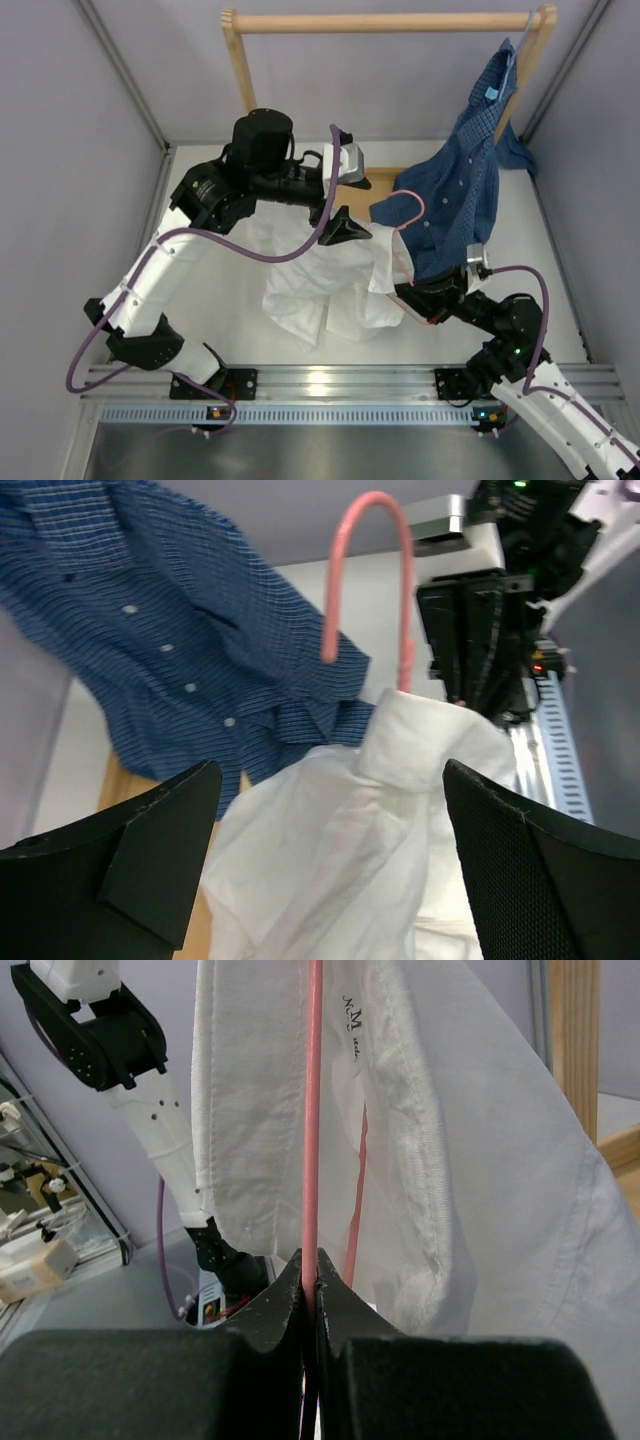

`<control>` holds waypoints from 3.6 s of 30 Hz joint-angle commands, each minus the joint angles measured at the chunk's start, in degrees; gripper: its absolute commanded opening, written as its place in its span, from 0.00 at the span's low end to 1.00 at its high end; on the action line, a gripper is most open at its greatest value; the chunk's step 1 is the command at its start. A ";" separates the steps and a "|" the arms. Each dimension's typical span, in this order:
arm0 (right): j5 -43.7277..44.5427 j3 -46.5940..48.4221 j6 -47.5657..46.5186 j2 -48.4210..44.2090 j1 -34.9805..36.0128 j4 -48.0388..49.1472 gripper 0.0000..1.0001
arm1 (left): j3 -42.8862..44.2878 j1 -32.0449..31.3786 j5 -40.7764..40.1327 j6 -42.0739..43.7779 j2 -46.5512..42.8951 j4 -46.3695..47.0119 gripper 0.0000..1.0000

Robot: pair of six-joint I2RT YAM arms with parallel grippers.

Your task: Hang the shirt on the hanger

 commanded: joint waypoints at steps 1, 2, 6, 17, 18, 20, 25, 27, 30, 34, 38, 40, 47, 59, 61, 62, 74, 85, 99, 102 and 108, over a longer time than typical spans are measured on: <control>-2.75 4.70 -2.17 -0.92 -0.38 1.04 0.00 | 0.31 1.10 15.40 4.06 -1.40 -3.57 0.93; -3.89 5.05 -1.99 -1.10 -0.29 1.04 0.00 | -1.00 1.54 16.11 4.07 -1.49 -4.01 0.90; -6.79 5.93 -1.99 -1.01 -0.38 0.60 0.00 | -2.42 2.60 21.02 4.42 -1.05 -4.63 0.68; -10.75 10.23 -3.13 2.68 -0.38 -0.46 0.00 | -3.65 2.42 34.57 0.56 2.47 -4.80 0.68; -10.93 10.41 -3.13 3.20 -0.38 0.24 0.00 | -3.83 2.34 34.22 0.46 2.21 -4.80 0.67; -11.37 11.11 -3.05 3.65 -0.38 0.60 0.00 | -5.32 2.34 33.87 0.72 1.77 -4.80 0.61; -13.74 12.87 -3.49 7.16 -0.38 1.56 0.00 | -6.20 2.34 35.35 0.46 1.50 -4.80 0.45; -14.18 13.05 -3.22 8.30 -0.29 2.44 0.00 | -6.29 2.34 36.15 0.46 1.59 -4.89 0.45; -14.53 13.49 -3.40 9.01 -0.29 3.32 0.00 | -7.08 2.34 37.12 0.81 1.85 -4.89 0.41; -14.79 14.01 -4.45 9.71 -0.29 2.62 0.00 | -7.69 2.34 37.12 1.16 1.68 -4.89 0.16; -14.45 13.84 -5.15 9.89 -0.29 1.93 0.00 | -7.78 2.34 36.34 1.69 0.89 -4.89 0.00; -11.82 14.54 -7.60 8.66 -0.29 -1.49 0.10 | -7.70 2.42 33.88 1.78 0.19 -4.89 0.00; 13.73 17.09 -7.47 -4.23 -0.29 -39.06 0.74 | -10.68 2.51 7.66 -9.28 -5.07 2.13 0.00; 5.77 6.72 6.53 -5.78 -0.38 -28.42 0.69 | -28.17 2.51 -9.63 -25.90 -19.15 23.93 0.00; 6.65 5.58 6.45 -3.13 -0.29 -22.38 0.66 | -29.84 2.51 -9.46 -27.66 -20.38 25.34 0.00; 6.65 4.79 6.71 -0.68 -0.29 -20.25 0.65 | -30.19 2.51 -9.64 -28.27 -20.73 26.47 0.00; 7.43 0.83 8.48 16.04 -0.29 4.90 0.27 | -32.66 2.51 -9.29 -32.32 -21.96 30.26 0.00; 29.67 16.01 -4.00 15.15 -1.52 -30.92 0.00 | -37.93 2.51 -13.77 -27.31 -31.97 29.04 0.00; 36.36 37.56 -17.37 27.29 -3.19 -43.79 0.00 | -39.34 2.51 -17.46 -20.54 -40.07 19.80 0.00; 33.38 38.18 -22.28 28.95 -3.19 -41.95 0.00 | -39.51 2.51 -20.95 -21.51 -41.04 19.98 0.00; 27.21 35.38 -23.18 30.72 -4.77 -37.47 0.00 | -43.02 2.51 -30.13 -30.03 -45.07 28.06 0.00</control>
